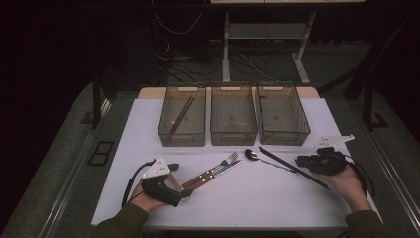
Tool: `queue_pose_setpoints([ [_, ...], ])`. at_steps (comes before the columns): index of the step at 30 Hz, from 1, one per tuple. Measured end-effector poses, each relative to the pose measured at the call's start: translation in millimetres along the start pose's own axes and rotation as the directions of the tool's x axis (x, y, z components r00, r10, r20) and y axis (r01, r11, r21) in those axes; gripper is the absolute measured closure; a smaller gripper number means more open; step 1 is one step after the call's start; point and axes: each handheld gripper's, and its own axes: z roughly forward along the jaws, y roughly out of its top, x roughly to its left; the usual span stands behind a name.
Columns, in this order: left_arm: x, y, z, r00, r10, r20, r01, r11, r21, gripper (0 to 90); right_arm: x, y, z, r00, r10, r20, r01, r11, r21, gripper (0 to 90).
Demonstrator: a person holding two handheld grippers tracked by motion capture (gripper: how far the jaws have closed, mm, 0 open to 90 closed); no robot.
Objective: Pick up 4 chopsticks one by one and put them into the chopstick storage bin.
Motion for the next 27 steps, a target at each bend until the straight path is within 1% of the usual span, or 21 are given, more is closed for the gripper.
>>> queue_pose_setpoints([
  [5,-0.4,0.0,0.8,1.0,0.004,0.004,-0.004,1.0,0.004,0.0,1.4,-4.5,3.3,0.9999,-0.011,-0.003,0.011,0.999,0.032,80.3],
  [9,-1.1,0.1,1.1,1.0,0.006,0.006,-0.007,0.9999,0.008,0.0,0.8,-7.1,5.3,0.9999,-0.015,0.007,0.015,0.998,0.057,80.7],
  [15,-2.2,0.3,1.7,0.9999,0.009,0.01,-0.009,0.9999,0.004,0.0,-0.3,-9.4,5.9,0.9999,-0.01,0.005,0.01,0.997,0.071,82.6],
  [20,-2.0,0.4,1.8,0.9999,0.009,0.01,-0.009,0.9999,0.007,0.0,-0.8,-11.1,7.1,0.9998,-0.015,-0.009,0.016,0.997,0.079,82.8],
  [27,-2.5,0.4,1.8,0.9999,0.011,0.011,-0.011,0.9998,0.014,0.0,-2.4,-12.2,8.3,0.9997,-0.024,0.01,0.023,0.996,0.086,82.8],
])
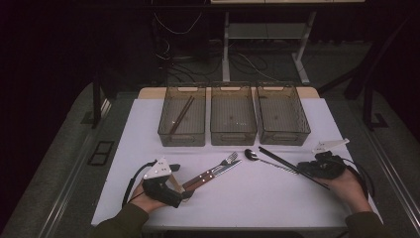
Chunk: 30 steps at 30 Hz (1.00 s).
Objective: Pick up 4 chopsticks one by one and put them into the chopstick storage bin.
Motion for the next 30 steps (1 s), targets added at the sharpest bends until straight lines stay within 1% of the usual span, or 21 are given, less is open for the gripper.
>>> queue_pose_setpoints([
  [4,0.0,-0.1,0.2,1.0,0.0,0.0,0.0,1.0,0.0,0.0,-0.7,0.9,2.2,1.0,-0.007,-0.005,0.007,1.0,-0.002,82.6],
  [6,0.3,-0.2,0.2,1.0,0.003,-0.001,-0.003,1.0,0.005,0.0,-1.2,2.3,4.3,0.9999,-0.004,-0.014,0.004,1.0,-0.01,81.6],
  [7,0.3,-0.3,0.4,1.0,-0.001,-0.001,0.001,1.0,-0.002,0.0,-0.8,3.2,5.5,0.9998,0.003,-0.018,-0.003,1.0,-0.008,81.5],
  [10,0.5,-0.2,0.7,1.0,0.001,-0.001,-0.001,1.0,-0.001,0.0,-1.5,5.1,8.4,0.9997,-0.004,-0.024,0.004,1.0,-0.012,79.9],
  [11,0.7,-0.2,0.8,1.0,0.004,-0.001,-0.004,1.0,0.002,0.0,-2.5,5.5,9.6,0.9996,-0.013,-0.025,0.012,1.0,-0.021,79.1],
  [13,0.6,-0.1,1.4,1.0,0.006,0.0,-0.006,1.0,0.003,0.0,-3.5,6.2,11.0,0.9996,-0.012,-0.026,0.012,1.0,-0.024,79.4],
  [15,0.7,0.3,1.8,1.0,0.005,0.001,-0.005,1.0,0.005,0.0,-3.6,6.3,11.6,0.9995,-0.02,-0.024,0.019,1.0,-0.025,79.6],
  [17,0.6,0.0,2.3,1.0,0.006,0.002,-0.006,1.0,0.007,0.0,-1.7,6.4,11.5,0.9994,-0.033,-0.012,0.033,0.999,-0.018,80.4],
  [19,-0.2,-0.4,2.3,1.0,0.006,0.002,-0.006,1.0,0.006,0.0,0.6,6.8,12.0,0.9981,-0.062,0.006,0.062,0.998,-0.014,81.9],
  [20,-0.4,-0.3,1.9,1.0,0.008,0.002,-0.008,1.0,0.003,0.0,1.1,6.8,12.1,0.9977,-0.067,0.007,0.067,0.998,-0.014,83.2],
  [22,-0.4,-0.2,1.9,1.0,0.008,0.002,-0.008,1.0,0.001,0.0,1.4,6.4,12.3,0.9973,-0.073,0.006,0.074,0.997,-0.016,85.1],
  [25,-0.4,-0.3,2.8,1.0,0.008,0.003,-0.008,0.9999,0.006,0.0,1.7,6.7,12.3,0.9963,-0.086,0.007,0.086,0.996,-0.013,85.6],
  [28,-0.7,-0.2,2.1,0.9999,0.01,0.004,-0.01,0.9999,0.011,0.0,1.4,6.5,12.3,0.9964,-0.084,0.005,0.084,0.996,-0.017,86.0],
  [30,-0.6,-0.4,1.7,1.0,0.008,0.005,-0.008,0.9999,0.007,0.0,2.0,7.1,12.2,0.9957,-0.092,0.011,0.092,0.996,-0.012,86.2],
])
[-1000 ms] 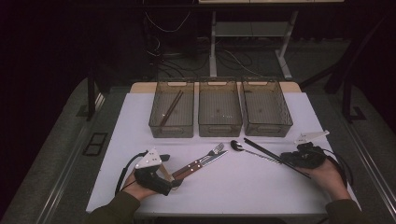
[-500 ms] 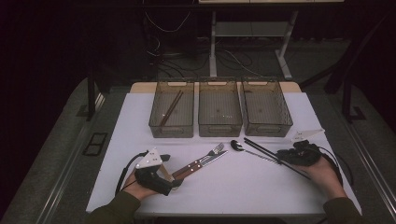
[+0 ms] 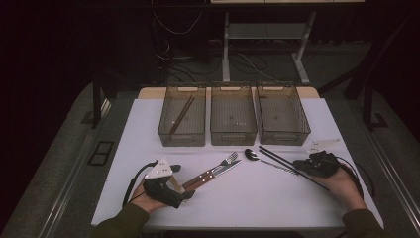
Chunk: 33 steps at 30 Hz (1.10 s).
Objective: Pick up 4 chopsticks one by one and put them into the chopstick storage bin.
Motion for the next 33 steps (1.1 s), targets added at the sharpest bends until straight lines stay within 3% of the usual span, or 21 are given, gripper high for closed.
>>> queue_pose_setpoints([
  [6,-0.4,-0.1,-0.9,1.0,0.005,0.001,-0.005,1.0,0.004,0.0,-1.6,-0.4,-0.6,0.9998,0.015,-0.011,-0.015,1.0,-0.006,86.4],
  [13,-1.0,0.0,-0.5,1.0,0.005,0.002,-0.005,1.0,0.0,0.0,1.4,1.9,-4.2,1.0,-0.003,0.0,0.003,1.0,0.002,86.4],
  [33,-2.1,0.4,0.8,0.9998,0.012,0.014,-0.012,0.9999,0.004,0.0,5.1,4.1,-26.7,0.9998,-0.003,-0.02,0.002,0.997,-0.083,86.4],
])
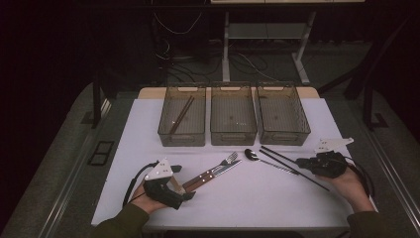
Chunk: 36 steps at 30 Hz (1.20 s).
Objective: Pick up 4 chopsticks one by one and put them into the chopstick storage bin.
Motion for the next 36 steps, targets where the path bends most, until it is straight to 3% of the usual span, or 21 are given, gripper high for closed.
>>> queue_pose_setpoints([
  [12,1.3,-0.7,-0.2,1.0,0.002,0.008,-0.002,1.0,0.0,0.0,5.8,5.7,-8.2,0.999,0.007,-0.045,-0.009,0.999,-0.046,86.4],
  [21,1.8,-0.4,-0.4,0.9999,0.007,0.015,-0.007,1.0,-0.004,0.0,11.4,12.5,-12.7,0.9941,0.024,-0.106,-0.034,0.995,-0.098,86.3],
  [29,1.0,-0.4,1.0,0.9999,0.006,0.015,-0.006,1.0,-0.005,0.0,21.2,28.5,-12.9,0.9892,0.014,-0.146,-0.032,0.992,-0.125,86.3],
  [36,0.5,-0.3,0.4,0.9999,-0.001,0.015,0.001,0.9999,-0.012,0.0,26.9,46.7,-8.6,0.9879,0.016,-0.154,-0.038,0.989,-0.142,86.3],
])
